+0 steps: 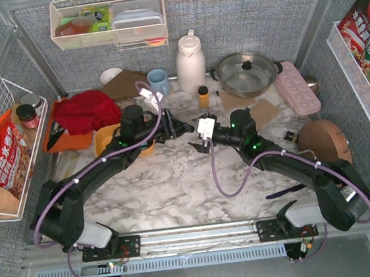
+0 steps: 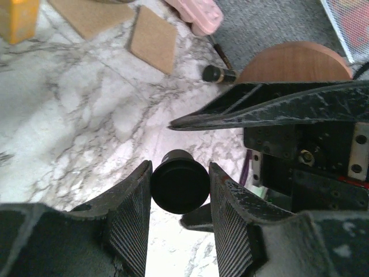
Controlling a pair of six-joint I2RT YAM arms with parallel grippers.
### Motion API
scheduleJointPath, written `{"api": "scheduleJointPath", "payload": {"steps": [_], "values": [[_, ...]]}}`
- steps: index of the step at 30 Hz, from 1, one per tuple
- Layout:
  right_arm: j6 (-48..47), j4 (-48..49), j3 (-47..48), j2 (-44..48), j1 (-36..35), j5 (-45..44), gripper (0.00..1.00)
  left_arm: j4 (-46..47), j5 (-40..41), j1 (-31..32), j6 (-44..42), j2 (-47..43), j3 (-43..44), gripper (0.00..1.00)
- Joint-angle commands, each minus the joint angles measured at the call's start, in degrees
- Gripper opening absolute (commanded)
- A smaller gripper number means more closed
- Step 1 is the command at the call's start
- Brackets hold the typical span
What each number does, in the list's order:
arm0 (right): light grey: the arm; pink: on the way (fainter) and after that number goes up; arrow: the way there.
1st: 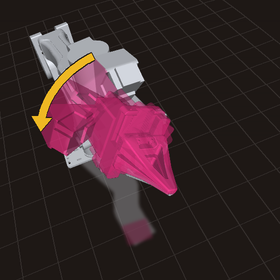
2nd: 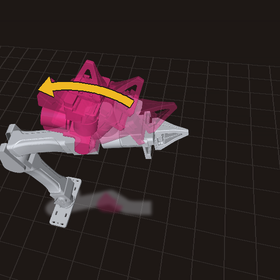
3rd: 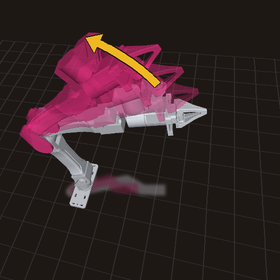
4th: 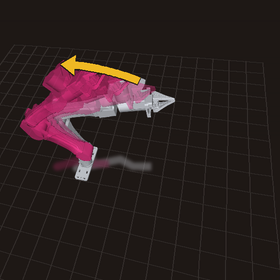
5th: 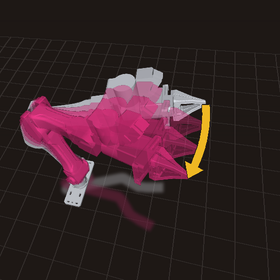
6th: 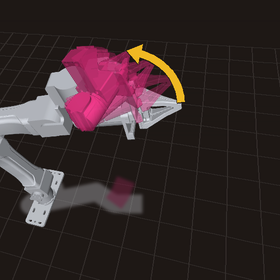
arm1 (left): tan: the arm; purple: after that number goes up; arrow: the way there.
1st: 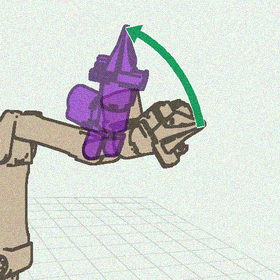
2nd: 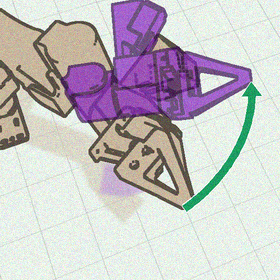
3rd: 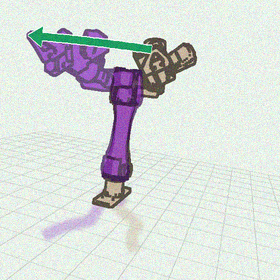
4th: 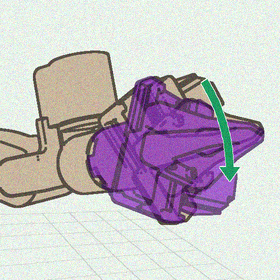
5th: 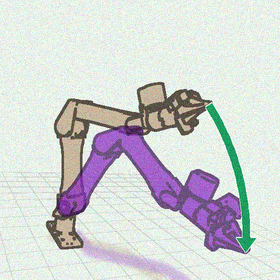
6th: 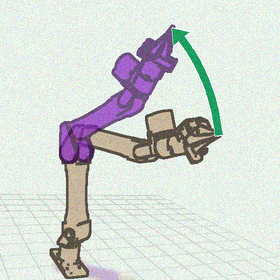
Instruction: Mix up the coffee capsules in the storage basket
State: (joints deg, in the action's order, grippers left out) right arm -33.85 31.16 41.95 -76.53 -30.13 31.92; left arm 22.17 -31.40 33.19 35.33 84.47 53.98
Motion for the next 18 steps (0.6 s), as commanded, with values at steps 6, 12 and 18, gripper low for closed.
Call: {"api": "scheduleJointPath", "payload": {"steps": [6, 12, 18], "values": [[-1.2, -3.6, -1.4, 3.8, -0.1, -2.3, 0.82, -11.1, 22.3, -8.7, -3.2, -3.2, -1.9, 0.45], [2.1, -3.3, -2.3, 3.1, -0.2, -3.3, 0.82, -10.0, 39.7, -16.4, -2.5, -3.8, -7.2, 0.47], [12.7, -4.3, 3.3, -5.3, -0.6, -7.1, 0.81, -11.5, 47.3, -18.3, -1.5, -3.2, -8.0, 0.79]]}}
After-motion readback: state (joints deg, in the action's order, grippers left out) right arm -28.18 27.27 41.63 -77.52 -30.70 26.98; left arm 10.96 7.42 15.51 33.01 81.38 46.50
